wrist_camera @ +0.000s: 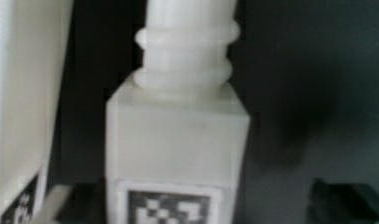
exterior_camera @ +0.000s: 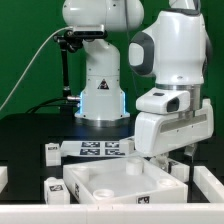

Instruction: Assemble one leg

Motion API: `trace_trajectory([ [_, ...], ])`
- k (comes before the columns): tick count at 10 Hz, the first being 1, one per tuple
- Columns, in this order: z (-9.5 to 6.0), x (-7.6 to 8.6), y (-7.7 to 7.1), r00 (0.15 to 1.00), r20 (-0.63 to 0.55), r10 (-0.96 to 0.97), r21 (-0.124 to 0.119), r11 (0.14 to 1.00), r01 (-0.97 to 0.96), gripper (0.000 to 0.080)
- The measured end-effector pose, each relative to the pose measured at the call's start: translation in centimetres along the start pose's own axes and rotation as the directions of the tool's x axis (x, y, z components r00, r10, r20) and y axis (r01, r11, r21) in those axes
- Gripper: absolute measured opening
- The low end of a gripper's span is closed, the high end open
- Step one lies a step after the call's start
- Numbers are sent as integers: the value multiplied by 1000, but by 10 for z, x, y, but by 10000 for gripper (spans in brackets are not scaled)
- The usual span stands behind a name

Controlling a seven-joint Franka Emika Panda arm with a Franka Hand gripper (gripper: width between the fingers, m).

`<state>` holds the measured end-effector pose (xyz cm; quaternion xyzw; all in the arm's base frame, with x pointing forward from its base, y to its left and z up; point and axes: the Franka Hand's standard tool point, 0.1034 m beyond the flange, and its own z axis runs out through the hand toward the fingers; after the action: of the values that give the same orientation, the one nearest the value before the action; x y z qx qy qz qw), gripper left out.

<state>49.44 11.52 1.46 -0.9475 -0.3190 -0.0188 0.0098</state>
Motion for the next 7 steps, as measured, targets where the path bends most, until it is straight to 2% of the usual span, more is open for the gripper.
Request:
trace_trajectory([
  [1, 0, 0, 0, 1000, 0, 0, 0, 1000, 0, 407],
  [2, 0, 0, 0, 1000, 0, 0, 0, 1000, 0, 407],
  [3, 0, 0, 0, 1000, 0, 0, 0, 1000, 0, 283],
  [4, -1, 0, 0, 1000, -1, 11, 0, 1000, -11, 283],
  [5, -9, -2, -2, 997, -4, 78, 0, 997, -78, 283],
  [6, -17, -14, -13, 989, 1, 146, 1, 989, -146, 283],
  [7, -20, -28, -33, 985, 16, 174, 2, 985, -174, 283],
])
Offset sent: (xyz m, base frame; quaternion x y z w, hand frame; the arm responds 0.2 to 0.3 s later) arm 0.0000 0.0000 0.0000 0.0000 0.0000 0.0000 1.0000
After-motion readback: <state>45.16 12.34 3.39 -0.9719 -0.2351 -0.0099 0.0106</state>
